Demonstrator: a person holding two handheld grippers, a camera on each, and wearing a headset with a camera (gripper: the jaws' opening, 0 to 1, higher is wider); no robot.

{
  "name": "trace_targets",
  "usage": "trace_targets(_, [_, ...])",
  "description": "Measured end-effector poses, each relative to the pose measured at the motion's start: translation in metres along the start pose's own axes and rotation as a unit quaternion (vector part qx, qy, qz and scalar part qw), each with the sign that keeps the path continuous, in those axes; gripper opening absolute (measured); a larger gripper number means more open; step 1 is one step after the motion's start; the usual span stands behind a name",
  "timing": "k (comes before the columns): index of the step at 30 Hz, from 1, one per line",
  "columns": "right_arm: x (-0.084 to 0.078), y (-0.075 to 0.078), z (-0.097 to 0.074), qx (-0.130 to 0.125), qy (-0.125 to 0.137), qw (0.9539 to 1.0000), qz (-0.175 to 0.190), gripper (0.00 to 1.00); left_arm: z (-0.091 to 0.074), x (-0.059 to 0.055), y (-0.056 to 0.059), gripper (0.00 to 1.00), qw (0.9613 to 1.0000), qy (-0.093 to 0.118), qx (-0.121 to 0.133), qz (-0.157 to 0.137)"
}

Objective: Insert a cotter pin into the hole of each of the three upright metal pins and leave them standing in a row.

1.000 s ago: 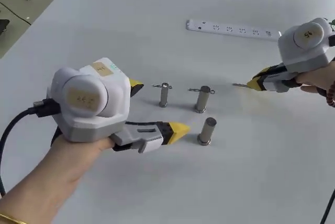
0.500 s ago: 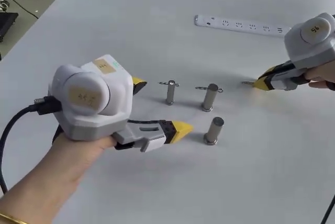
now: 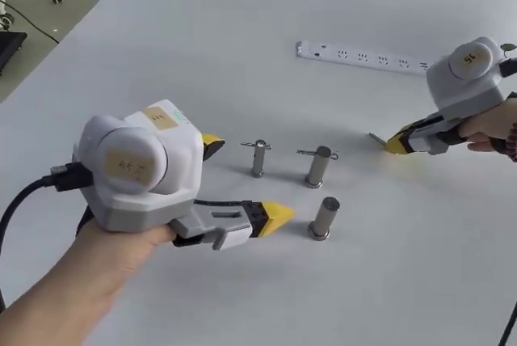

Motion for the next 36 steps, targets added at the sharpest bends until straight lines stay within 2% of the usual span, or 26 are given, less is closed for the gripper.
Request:
trace_targets(2, [0.002, -0.002, 0.000, -0.007, -0.008, 0.9997, -0.023, 0.00, 0.000, 0.000, -0.001, 0.73, 1.0000, -0.001, 0.001, 0.000])
trace_targets(4, [0.003, -0.004, -0.001, -0.012, -0.014, 0.9995, -0.026, 0.00, -0.001, 0.000, -0.002, 0.72, 1.0000, 0.001, 0.003, -0.002])
trace_targets(8, [0.007, -0.007, -0.002, -0.021, -0.026, 0.9978, -0.057, 0.00, 0.000, 0.000, -0.003, 0.71, 1.0000, 0.001, 0.004, -0.006])
trace_targets(11, [0.012, -0.009, -0.006, -0.018, -0.004, 0.9990, -0.042, 0.00, 0.002, -0.002, -0.005, 0.71, 0.9998, 0.007, 0.007, -0.015])
trace_targets(15, [0.017, -0.011, -0.017, -0.026, 0.006, 0.9984, -0.049, 0.00, 0.003, -0.006, -0.006, 0.71, 0.9998, -0.004, 0.009, -0.015])
trace_targets(17, [0.021, -0.013, -0.024, -0.027, 0.018, 0.9981, -0.053, 0.00, 0.003, -0.006, -0.006, 0.70, 0.9998, -0.004, 0.010, -0.018])
trace_targets(18, [0.024, -0.017, -0.029, -0.026, 0.029, 0.9977, -0.055, 0.00, 0.002, -0.004, -0.005, 0.70, 0.9997, 0.005, 0.009, -0.023])
trace_targets(21, [0.033, -0.027, -0.044, -0.021, 0.059, 0.9955, -0.071, 0.00, 0.001, -0.002, -0.004, 0.68, 0.9994, 0.012, 0.008, -0.032])
trace_targets(24, [0.044, -0.043, -0.060, -0.010, 0.088, 0.9911, -0.099, 0.00, -0.001, 0.002, -0.001, 0.65, 0.9992, 0.013, 0.007, -0.038])
trace_targets(30, [0.055, -0.072, -0.083, 0.001, 0.133, 0.9836, -0.122, 0.00, -0.004, 0.014, 0.002, 0.55, 0.9980, 0.026, -0.006, -0.057])
trace_targets(33, [0.057, -0.083, -0.091, 0.005, 0.147, 0.9804, -0.132, 0.00, -0.005, 0.020, 0.002, 0.49, 0.9969, 0.033, -0.013, -0.070])
trace_targets(36, [0.061, -0.097, -0.102, 0.010, 0.166, 0.9753, -0.145, 0.00, -0.008, 0.027, 0.005, 0.45, 0.9959, 0.041, -0.018, -0.078])
Point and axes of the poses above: the centre of the closed fingertips' face, and the gripper's own axes: z roughly forward along the fingers, y roughly to its right, x roughly out of its top, the point moved 8 cm from there along -z, roughly backward along the fingers, and after that the axes turned 6 degrees about -x, right-handed, at the moved point
